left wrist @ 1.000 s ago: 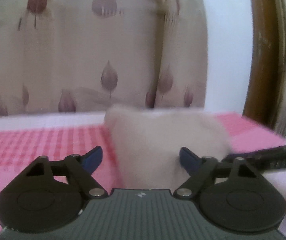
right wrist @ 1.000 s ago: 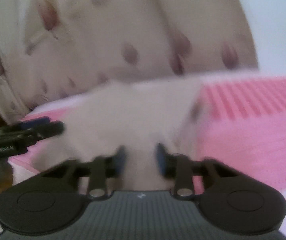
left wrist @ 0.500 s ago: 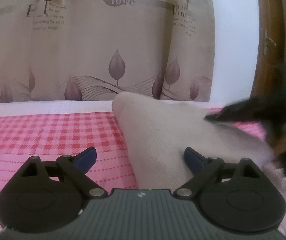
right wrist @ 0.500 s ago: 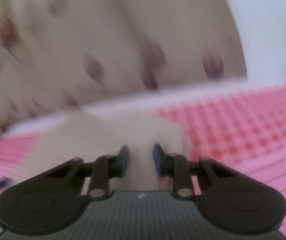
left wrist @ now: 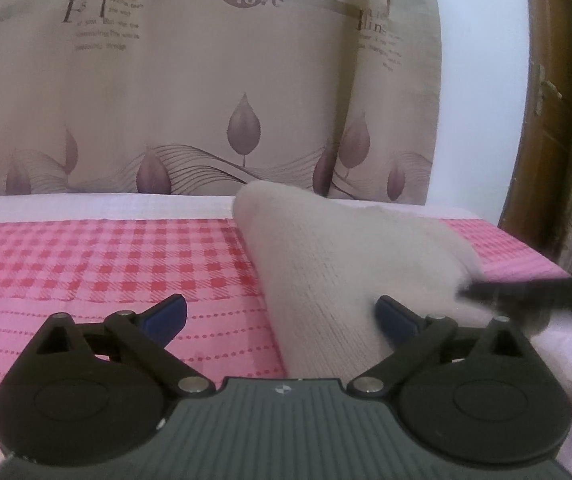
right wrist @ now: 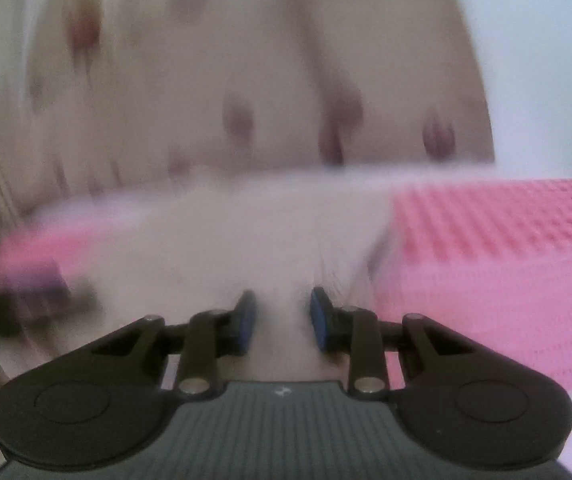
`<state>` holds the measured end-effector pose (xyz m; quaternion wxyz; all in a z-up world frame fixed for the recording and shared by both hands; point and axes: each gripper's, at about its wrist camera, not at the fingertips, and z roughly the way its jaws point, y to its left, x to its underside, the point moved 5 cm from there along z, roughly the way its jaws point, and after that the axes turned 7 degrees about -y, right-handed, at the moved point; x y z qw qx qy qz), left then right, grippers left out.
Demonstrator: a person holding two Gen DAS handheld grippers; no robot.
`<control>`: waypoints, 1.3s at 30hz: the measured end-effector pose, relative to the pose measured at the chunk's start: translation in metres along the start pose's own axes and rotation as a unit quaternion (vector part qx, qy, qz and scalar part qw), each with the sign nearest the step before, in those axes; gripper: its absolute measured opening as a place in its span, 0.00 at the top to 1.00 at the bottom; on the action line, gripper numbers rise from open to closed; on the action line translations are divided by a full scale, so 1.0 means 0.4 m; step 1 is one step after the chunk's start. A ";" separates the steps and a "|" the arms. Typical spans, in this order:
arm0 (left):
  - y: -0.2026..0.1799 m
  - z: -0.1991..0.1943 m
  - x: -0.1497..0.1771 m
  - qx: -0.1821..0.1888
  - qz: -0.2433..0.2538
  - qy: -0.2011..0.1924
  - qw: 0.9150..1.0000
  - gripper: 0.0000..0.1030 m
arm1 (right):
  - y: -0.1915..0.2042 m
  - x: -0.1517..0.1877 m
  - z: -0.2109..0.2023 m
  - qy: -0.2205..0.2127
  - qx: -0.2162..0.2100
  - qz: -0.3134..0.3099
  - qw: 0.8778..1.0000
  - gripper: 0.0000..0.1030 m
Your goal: Fold small clothes
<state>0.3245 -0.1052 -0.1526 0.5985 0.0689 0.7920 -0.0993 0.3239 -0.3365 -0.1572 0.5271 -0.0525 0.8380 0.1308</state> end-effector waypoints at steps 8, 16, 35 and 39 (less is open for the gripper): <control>0.006 -0.013 -0.003 -0.007 -0.001 -0.010 1.000 0.00 | 0.080 -0.062 -0.083 -0.052 0.006 -0.028 0.998 0.70; 0.004 -0.007 -0.002 -0.012 0.007 -0.004 1.000 0.00 | 0.054 0.019 -0.056 0.027 -0.018 0.000 0.999 0.72; -0.003 0.001 0.001 -0.025 0.030 0.003 0.999 0.00 | -0.044 0.001 -0.014 0.005 0.030 0.098 0.995 0.16; -0.006 0.003 0.002 -0.029 0.035 0.004 0.999 0.00 | -0.035 0.010 0.026 0.033 0.021 0.096 0.995 0.05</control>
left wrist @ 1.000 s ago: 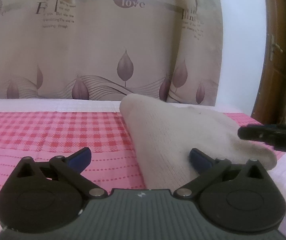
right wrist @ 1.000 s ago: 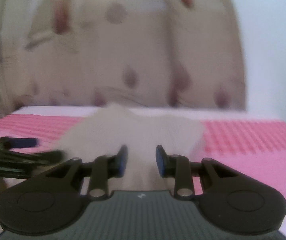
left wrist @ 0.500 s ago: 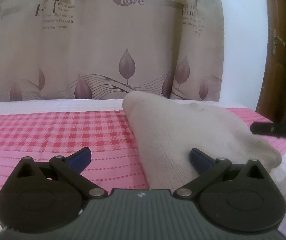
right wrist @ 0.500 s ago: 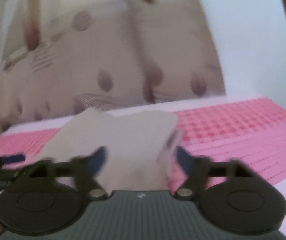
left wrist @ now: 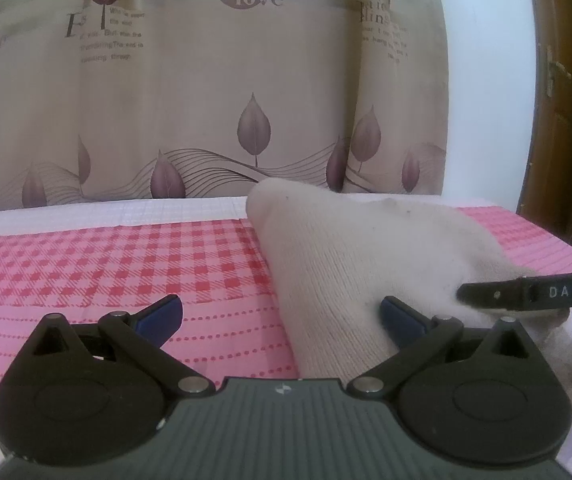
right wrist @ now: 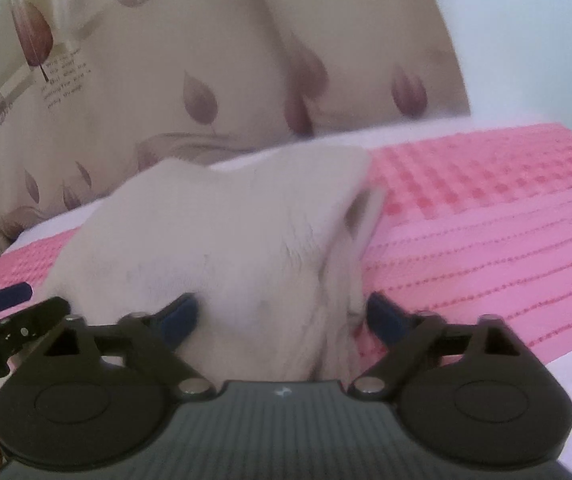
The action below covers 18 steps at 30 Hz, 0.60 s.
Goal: Fold small clothes
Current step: 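Open the right tool and press the folded sweater flat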
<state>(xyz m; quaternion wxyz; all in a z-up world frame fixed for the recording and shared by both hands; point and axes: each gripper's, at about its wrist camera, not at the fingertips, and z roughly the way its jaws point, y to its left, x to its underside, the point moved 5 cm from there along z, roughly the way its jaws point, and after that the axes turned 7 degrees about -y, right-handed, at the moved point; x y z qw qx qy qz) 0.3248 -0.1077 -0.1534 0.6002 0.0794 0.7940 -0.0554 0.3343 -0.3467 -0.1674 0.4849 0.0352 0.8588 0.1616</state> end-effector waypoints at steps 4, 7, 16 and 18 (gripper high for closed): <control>-0.003 0.000 0.000 -0.003 0.005 0.000 1.000 0.00 | 0.015 0.005 0.011 0.012 -0.001 -0.016 1.000 0.00; -0.005 0.000 0.000 -0.005 0.008 0.000 1.000 0.00 | 0.018 0.006 0.011 0.014 0.000 -0.018 1.000 0.00; -0.006 -0.003 0.000 -0.008 0.013 -0.001 1.000 0.00 | 0.017 0.006 0.007 0.011 0.004 -0.018 1.000 0.00; -0.005 -0.003 0.000 -0.009 0.015 -0.001 1.000 0.00 | 0.019 0.006 0.005 0.010 0.003 -0.016 1.000 0.00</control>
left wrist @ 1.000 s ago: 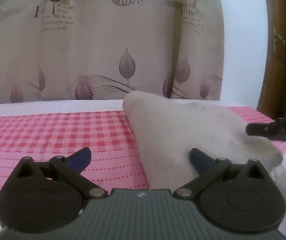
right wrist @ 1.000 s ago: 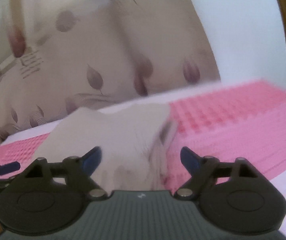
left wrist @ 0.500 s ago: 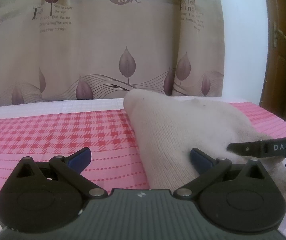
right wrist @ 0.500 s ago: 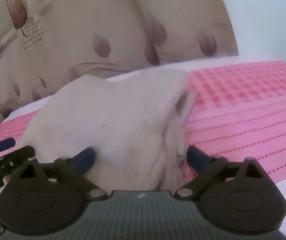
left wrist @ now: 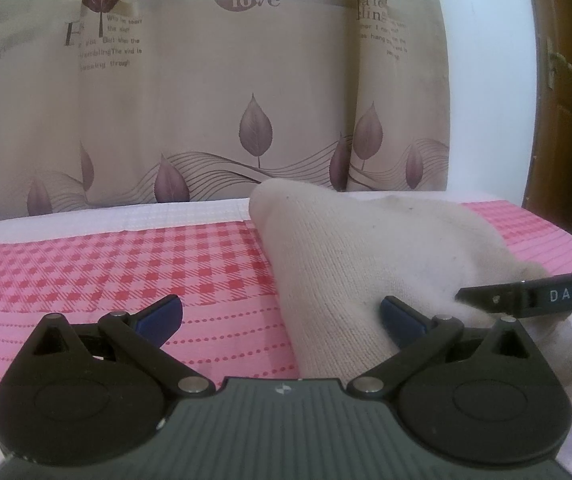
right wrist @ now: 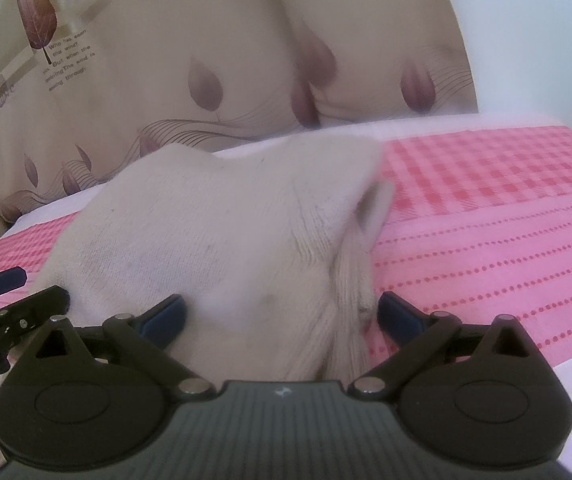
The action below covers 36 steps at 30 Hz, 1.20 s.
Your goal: Fold small clothes
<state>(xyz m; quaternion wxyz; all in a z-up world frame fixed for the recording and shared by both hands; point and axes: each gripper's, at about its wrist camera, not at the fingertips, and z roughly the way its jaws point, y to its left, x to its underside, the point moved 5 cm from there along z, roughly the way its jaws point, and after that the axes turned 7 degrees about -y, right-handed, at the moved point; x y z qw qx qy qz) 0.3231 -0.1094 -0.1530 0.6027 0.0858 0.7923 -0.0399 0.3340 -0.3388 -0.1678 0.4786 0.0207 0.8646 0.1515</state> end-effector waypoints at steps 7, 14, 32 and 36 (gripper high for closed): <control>0.003 -0.002 0.001 0.001 0.000 0.000 1.000 0.00 | -0.015 0.001 -0.017 -0.012 -0.005 0.024 1.000 0.00; 0.003 -0.003 0.001 0.001 0.003 0.000 1.000 0.00 | -0.018 0.001 -0.018 -0.012 -0.005 0.029 0.999 0.00; 0.001 -0.001 0.001 0.000 0.009 0.001 1.000 0.00 | -0.019 0.001 -0.015 -0.010 -0.002 0.023 1.000 0.00; 0.000 0.000 0.001 -0.001 0.011 0.000 1.000 0.00 | -0.016 0.001 -0.015 -0.010 -0.001 0.022 1.000 0.00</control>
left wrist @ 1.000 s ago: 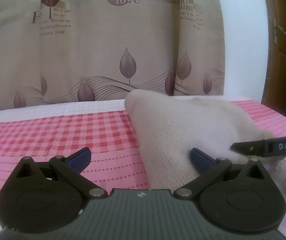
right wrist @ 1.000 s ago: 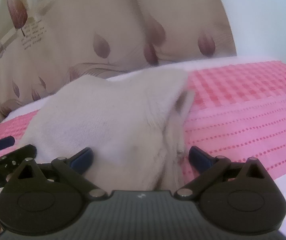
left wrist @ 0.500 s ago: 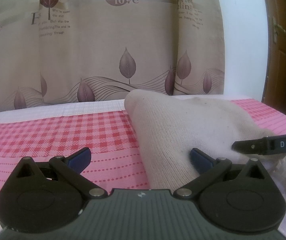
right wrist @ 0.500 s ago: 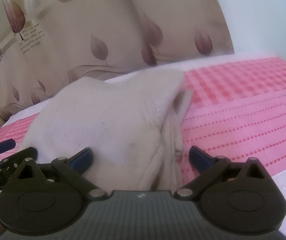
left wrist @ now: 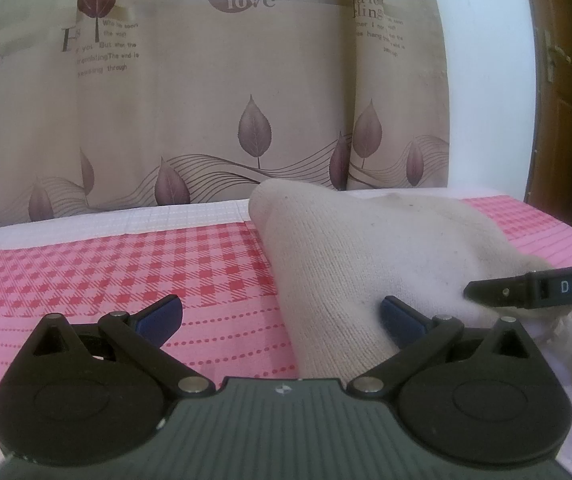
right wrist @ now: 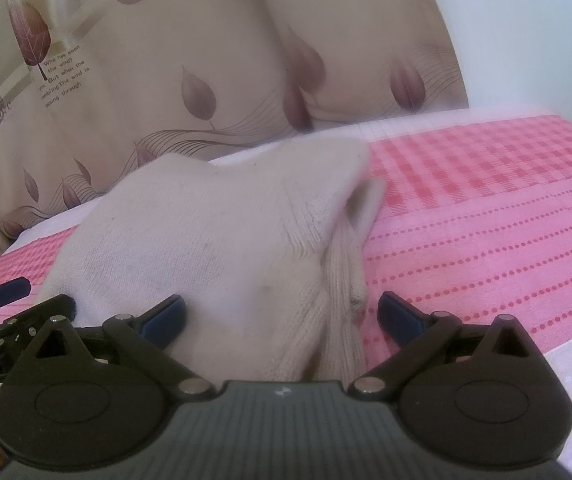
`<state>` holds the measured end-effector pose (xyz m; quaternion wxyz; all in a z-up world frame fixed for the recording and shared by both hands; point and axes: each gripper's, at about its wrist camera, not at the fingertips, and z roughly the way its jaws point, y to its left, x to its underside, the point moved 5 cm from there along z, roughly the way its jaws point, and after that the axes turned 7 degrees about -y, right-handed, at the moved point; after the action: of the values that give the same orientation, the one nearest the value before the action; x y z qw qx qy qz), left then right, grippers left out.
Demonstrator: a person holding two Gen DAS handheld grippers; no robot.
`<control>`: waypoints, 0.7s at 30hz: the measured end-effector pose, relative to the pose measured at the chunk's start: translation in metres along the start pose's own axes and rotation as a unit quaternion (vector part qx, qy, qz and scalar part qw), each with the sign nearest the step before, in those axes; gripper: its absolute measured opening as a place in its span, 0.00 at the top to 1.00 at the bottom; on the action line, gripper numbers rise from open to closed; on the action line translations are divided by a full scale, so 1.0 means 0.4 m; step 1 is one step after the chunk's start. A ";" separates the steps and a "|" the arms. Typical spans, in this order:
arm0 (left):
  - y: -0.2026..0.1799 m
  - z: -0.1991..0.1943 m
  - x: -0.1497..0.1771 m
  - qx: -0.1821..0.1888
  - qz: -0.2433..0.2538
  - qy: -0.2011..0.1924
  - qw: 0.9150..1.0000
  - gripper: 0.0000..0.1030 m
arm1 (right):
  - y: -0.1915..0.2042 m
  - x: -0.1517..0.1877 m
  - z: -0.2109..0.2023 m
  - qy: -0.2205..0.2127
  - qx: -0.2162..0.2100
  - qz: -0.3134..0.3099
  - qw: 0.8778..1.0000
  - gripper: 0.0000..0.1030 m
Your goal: Fold small clothes
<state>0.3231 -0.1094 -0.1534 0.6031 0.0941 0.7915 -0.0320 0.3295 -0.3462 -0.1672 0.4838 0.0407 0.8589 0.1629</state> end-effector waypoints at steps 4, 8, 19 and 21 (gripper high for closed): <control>-0.001 -0.001 0.000 0.000 0.001 0.000 1.000 0.00 | 0.000 0.000 0.000 0.000 0.001 -0.001 1.000 0.00; -0.001 -0.001 -0.001 -0.001 0.001 0.000 1.000 0.00 | 0.003 0.001 0.000 0.002 0.004 -0.006 1.000 0.00; -0.001 -0.001 -0.002 -0.002 0.003 0.000 1.000 0.00 | 0.007 -0.002 0.000 0.003 0.006 -0.007 1.000 0.00; -0.001 -0.001 -0.002 -0.002 0.004 0.000 1.000 0.00 | 0.006 -0.002 0.000 0.002 0.005 -0.007 1.000 0.00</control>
<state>0.3230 -0.1098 -0.1525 0.6036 0.0962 0.7910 -0.0275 0.3295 -0.3440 -0.1657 0.4826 0.0371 0.8612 0.1552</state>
